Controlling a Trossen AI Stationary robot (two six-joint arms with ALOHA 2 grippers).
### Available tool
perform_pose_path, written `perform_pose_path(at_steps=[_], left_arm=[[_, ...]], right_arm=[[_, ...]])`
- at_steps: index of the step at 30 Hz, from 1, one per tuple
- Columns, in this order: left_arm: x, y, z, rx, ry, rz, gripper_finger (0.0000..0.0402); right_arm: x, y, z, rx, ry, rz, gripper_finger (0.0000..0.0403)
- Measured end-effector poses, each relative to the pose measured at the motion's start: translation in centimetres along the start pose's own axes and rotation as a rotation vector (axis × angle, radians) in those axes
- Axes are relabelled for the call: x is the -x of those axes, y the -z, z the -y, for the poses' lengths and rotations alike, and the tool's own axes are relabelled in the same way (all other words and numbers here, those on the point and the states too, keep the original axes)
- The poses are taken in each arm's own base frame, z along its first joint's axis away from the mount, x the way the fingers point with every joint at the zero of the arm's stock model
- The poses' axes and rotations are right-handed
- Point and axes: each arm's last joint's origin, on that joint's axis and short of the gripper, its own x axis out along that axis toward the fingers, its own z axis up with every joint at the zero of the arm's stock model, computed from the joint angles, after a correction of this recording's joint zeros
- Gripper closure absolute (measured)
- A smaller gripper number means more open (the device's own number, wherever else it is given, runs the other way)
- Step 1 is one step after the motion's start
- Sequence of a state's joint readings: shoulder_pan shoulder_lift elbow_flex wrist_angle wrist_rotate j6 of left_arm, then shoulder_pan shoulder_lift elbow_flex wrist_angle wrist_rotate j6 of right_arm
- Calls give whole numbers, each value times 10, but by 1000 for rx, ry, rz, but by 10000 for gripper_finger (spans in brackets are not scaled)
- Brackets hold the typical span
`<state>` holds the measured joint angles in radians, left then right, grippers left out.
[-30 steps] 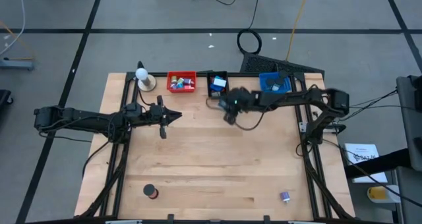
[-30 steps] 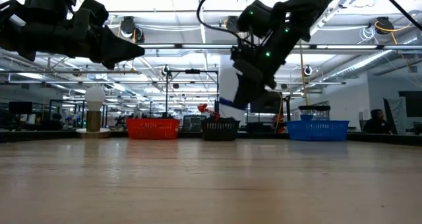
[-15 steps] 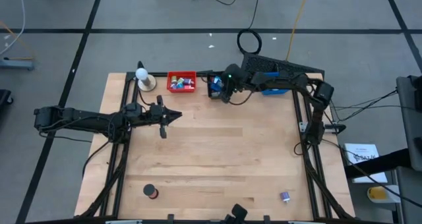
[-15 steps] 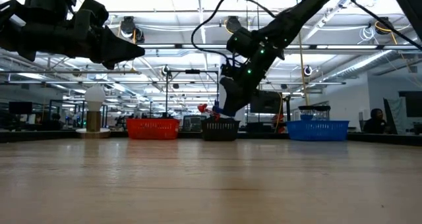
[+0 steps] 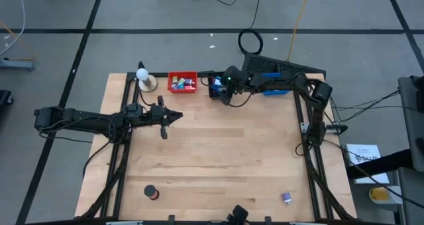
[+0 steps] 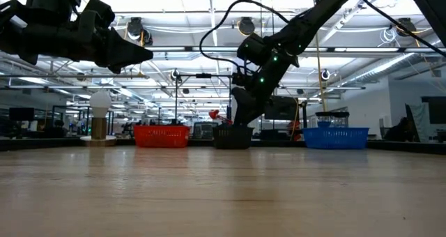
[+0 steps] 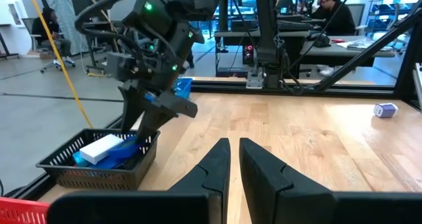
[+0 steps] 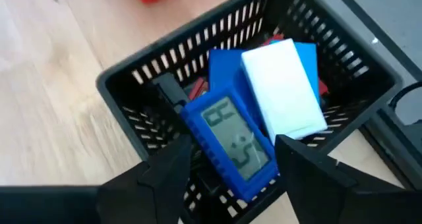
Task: Pick & Place Office items
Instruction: Put the pink hourglass into the blue bin
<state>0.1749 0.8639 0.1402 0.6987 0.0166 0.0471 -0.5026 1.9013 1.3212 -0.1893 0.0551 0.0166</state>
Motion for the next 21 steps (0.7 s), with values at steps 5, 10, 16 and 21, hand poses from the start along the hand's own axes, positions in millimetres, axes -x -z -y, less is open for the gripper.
perform_pose_path(at_steps=[5,10,16,21], left_arm=[[0,0,0,0,0,0,360],[0,0,0,0,0,0,360],[0,0,0,25,0,0,360],[0,1,0,76,0,-14,360]], right_arm=[[21,-11,-4,-2,-10,56,175],[50,-11,-31,63,-65,119,216],[73,26,-73,137,-177,259,327],[85,67,-96,112,-283,406,396]])
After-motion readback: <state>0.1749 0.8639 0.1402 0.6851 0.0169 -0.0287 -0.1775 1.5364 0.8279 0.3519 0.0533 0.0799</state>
